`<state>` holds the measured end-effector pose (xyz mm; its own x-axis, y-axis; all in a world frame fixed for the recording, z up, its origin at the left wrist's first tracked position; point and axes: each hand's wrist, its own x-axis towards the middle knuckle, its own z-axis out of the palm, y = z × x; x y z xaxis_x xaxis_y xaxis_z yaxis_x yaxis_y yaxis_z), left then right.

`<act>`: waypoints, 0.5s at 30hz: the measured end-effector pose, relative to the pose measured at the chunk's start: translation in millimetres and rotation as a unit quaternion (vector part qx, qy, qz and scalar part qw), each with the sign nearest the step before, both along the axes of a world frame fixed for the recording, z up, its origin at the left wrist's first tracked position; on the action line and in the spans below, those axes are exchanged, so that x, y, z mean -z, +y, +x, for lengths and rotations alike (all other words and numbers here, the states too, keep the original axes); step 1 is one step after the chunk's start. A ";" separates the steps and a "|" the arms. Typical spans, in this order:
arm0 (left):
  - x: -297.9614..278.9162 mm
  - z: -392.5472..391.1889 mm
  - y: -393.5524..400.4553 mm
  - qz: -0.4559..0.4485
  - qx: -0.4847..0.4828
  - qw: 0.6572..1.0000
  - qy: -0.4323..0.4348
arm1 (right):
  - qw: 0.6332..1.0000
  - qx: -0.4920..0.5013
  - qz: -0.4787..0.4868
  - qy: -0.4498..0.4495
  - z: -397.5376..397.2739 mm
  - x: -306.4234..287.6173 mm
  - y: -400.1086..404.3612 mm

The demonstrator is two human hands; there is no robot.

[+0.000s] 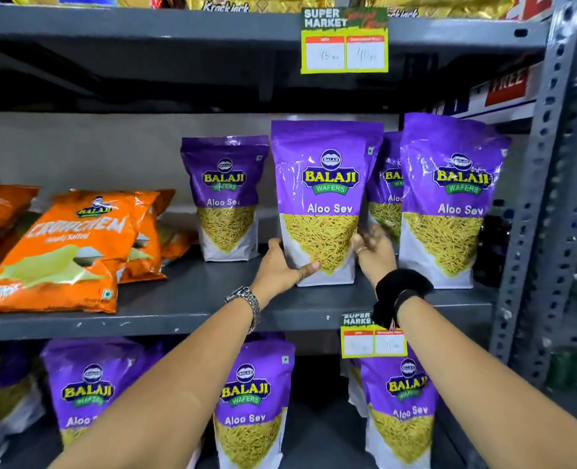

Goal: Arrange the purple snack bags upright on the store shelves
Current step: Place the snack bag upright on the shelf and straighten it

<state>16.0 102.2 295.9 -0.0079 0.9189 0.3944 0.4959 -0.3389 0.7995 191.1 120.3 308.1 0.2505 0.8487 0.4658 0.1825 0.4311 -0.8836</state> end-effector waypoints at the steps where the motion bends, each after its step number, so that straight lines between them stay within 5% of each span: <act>1: 2.7 -2.5 -1.2 0.002 0.006 1.000 -0.003 | 0.999 0.007 0.019 0.025 -2.0 0.9 -8.6; 5: 15.0 -16.2 -35.2 0.064 0.031 0.995 -0.075 | 0.988 0.000 0.149 0.052 -12.9 14.0 -54.8; 11: 59.4 -59.6 -96.9 0.226 -0.007 0.972 -0.071 | 0.980 -0.079 0.167 0.078 -32.2 45.1 -110.6; 15: 118.3 -108.3 -129.2 0.196 -0.095 0.975 -0.051 | 0.986 -0.117 0.102 0.058 -67.6 97.0 -130.3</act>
<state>-92.3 -26.9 177.6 -0.2203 0.6756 0.7036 0.5042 -0.5386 0.6750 123.5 -10.1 211.0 0.1202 0.7809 0.6130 -0.0414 0.6209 -0.7828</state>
